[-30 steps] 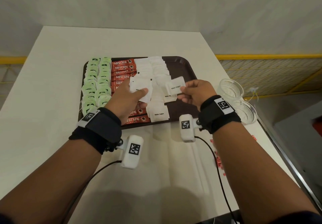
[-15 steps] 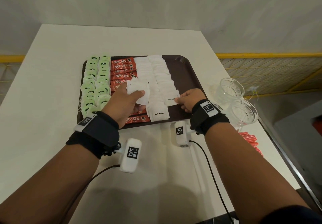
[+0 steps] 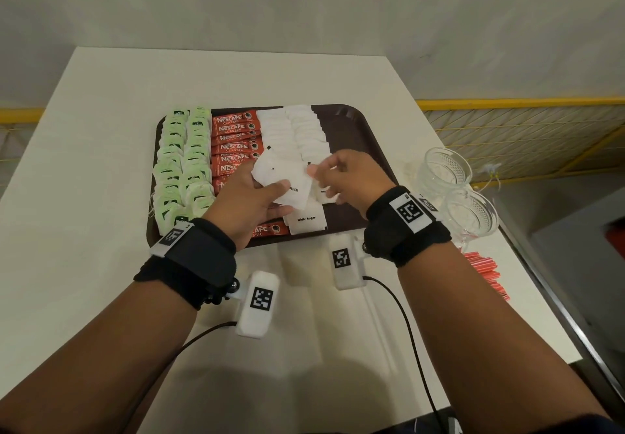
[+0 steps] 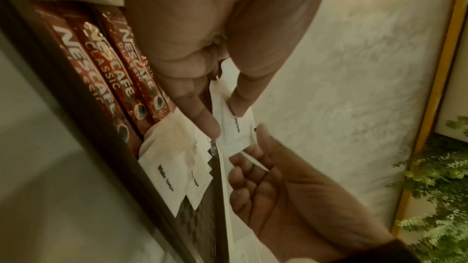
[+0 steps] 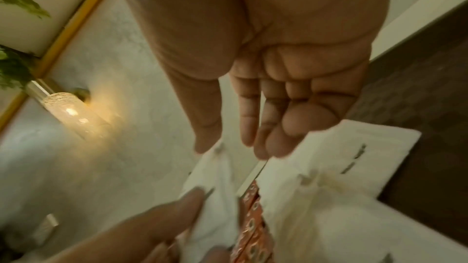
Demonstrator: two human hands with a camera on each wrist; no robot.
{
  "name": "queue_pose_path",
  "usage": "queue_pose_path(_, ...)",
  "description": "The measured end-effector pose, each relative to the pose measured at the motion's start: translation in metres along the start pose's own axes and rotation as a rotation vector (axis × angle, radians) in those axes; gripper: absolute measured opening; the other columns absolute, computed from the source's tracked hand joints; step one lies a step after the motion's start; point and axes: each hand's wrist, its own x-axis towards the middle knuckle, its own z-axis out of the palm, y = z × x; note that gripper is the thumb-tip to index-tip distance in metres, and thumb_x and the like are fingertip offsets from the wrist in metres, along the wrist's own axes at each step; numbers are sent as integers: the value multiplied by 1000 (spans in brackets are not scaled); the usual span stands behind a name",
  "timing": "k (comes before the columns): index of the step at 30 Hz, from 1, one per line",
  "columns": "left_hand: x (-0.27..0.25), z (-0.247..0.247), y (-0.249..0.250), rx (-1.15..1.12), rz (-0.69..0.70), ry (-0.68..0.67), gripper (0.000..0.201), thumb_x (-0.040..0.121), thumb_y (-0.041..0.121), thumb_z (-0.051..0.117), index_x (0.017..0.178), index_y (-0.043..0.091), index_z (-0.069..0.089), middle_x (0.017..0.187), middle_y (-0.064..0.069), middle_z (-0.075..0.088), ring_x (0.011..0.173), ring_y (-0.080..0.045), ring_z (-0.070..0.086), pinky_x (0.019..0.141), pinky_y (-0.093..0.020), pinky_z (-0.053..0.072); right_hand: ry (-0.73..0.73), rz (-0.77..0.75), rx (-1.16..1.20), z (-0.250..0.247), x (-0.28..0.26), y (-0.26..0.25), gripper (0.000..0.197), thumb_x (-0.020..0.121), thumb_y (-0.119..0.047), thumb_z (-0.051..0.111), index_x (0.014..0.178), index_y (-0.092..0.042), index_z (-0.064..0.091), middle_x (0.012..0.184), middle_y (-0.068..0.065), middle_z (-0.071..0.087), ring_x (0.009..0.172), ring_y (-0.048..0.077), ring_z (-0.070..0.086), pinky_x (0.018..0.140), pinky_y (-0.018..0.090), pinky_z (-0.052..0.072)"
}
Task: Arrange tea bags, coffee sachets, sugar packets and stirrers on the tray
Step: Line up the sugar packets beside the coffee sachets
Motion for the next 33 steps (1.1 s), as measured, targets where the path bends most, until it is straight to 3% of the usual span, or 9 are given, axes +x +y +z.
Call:
queue_pose_path(2,-1,4,1,-3,21,-10,44,92,8,66,133,17,52,120,-3,70,105,-24,70,77,-34,59,-94,-26,13,4,-7,-9,31,79,-33,78,93,-11,60,82,7,70,69,16,68,61,29,55)
queue_pose_path(6,-3,9,4,-46,18,-2,37,96,15,62,132,20,52,120,-4,70,102,-27,71,74,-34,59,-88,-31,127,8,-11,-8,28,76,-12,81,85,-12,55,64,5,65,58,16,65,57,29,53)
queue_pose_path(10,-2,7,5,-121,-30,40,31,100,20,54,131,18,53,122,-9,68,99,-29,72,71,-37,59,-112,-32,157,6,-13,-4,30,74,-8,82,88,-12,56,54,-1,65,56,15,64,60,30,54)
queue_pose_path(16,-3,5,6,-166,-50,23,33,101,18,52,134,17,49,123,-10,67,98,-30,73,71,-37,60,-88,-79,93,6,-11,-3,27,75,-7,80,85,-14,56,67,6,64,59,16,62,57,26,50)
queue_pose_path(20,-6,7,7,-111,-9,-23,37,96,17,63,131,18,52,122,-8,69,104,-28,71,76,-37,60,-46,-195,16,11,-6,2,21,77,-5,75,92,-14,64,80,7,56,67,16,52,67,33,48)
queue_pose_path(23,-6,6,8,-130,45,-7,38,94,11,64,131,14,54,122,-8,69,105,-26,70,75,-34,60,-31,-160,29,10,-7,3,21,81,-14,74,100,-11,65,83,9,64,72,22,62,73,39,55)
queue_pose_path(26,-5,4,10,-189,73,13,28,95,7,62,122,15,58,121,-9,69,108,-29,69,76,-34,61,-127,-29,49,8,-10,5,41,78,-28,79,104,-1,61,94,17,71,79,21,72,69,33,57)
queue_pose_path(29,-5,3,10,-192,69,29,27,95,6,62,119,17,58,121,-8,69,106,-29,69,78,-36,61,-123,17,208,10,-11,5,39,79,-17,79,103,7,59,98,23,71,81,25,73,70,32,56)
queue_pose_path(33,-4,0,8,-160,38,38,40,94,8,63,132,12,51,123,-10,68,102,-31,71,84,-41,60,-9,8,516,8,-9,0,18,83,1,69,83,-10,56,83,13,71,77,22,67,70,31,55)
